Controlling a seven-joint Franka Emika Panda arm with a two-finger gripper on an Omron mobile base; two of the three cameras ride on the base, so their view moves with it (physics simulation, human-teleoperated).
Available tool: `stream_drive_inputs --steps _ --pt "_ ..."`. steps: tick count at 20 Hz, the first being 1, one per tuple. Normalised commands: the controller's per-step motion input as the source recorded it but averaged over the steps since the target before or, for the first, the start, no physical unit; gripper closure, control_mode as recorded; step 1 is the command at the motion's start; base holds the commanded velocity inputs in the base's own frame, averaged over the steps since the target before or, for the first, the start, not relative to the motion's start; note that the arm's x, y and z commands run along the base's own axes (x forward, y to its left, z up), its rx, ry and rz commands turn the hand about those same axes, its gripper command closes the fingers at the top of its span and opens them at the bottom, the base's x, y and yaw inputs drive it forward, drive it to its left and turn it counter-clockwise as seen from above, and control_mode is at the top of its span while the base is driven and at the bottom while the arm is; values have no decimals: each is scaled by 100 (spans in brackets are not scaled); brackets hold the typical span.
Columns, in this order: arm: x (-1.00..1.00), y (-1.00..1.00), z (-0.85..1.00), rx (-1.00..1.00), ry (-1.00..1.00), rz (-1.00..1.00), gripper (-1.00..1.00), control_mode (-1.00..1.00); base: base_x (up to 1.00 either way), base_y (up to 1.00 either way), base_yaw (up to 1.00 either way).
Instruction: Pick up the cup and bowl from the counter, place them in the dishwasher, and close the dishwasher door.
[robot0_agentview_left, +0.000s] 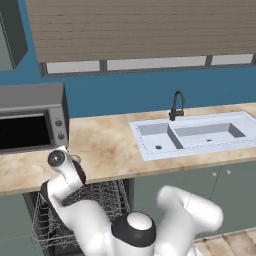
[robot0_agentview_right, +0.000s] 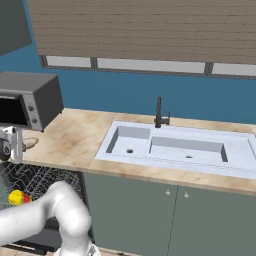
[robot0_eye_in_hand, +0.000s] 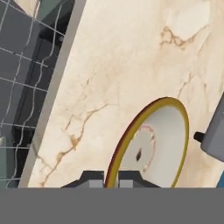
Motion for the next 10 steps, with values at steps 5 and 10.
stream_drive_inputs --steps 5,10 --pt "-57 -2 0 20 -5 2 100 -100 0 0 0" --pt "-80 0 20 15 -8 1 100 -100 0 0 0"
